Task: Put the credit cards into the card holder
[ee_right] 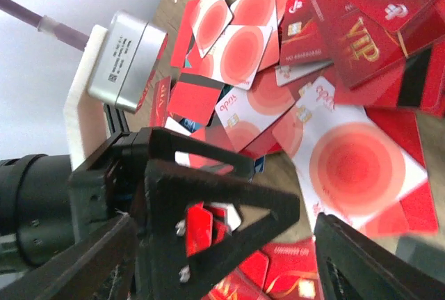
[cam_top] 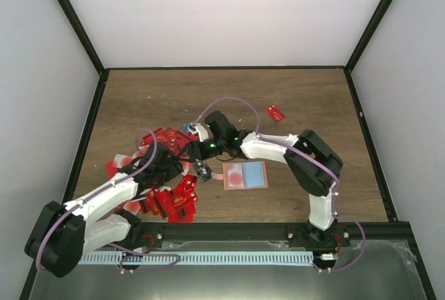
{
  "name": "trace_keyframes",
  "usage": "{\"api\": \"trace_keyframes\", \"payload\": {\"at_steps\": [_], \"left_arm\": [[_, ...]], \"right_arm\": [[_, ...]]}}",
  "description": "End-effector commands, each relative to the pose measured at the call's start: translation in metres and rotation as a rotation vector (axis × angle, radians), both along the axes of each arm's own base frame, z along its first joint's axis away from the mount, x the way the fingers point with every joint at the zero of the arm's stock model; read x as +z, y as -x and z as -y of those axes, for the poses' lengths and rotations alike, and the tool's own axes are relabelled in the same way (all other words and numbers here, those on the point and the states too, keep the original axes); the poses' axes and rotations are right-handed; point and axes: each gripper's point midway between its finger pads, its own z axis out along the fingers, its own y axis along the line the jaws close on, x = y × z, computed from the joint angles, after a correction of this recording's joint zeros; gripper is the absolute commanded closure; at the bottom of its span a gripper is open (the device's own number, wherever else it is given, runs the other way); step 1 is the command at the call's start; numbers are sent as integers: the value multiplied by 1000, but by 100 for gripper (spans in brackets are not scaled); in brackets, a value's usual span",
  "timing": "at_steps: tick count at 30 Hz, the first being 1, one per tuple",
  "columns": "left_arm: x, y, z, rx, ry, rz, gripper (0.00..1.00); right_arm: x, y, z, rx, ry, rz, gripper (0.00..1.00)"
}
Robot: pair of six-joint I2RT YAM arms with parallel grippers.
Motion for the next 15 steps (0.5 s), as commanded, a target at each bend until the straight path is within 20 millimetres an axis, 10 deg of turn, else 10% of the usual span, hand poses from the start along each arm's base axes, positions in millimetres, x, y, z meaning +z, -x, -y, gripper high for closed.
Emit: {"api": "trace_keyframes", "payload": {"at_steps": [1,15], "left_arm": [[7,-13,13,29,117,40,23],[10,-22,-6,156,136,87,29]], "right_arm": [[-8,-18,-18,53,-29,-6,34],[-60,-52,-31,49,20,-78,63]]}}
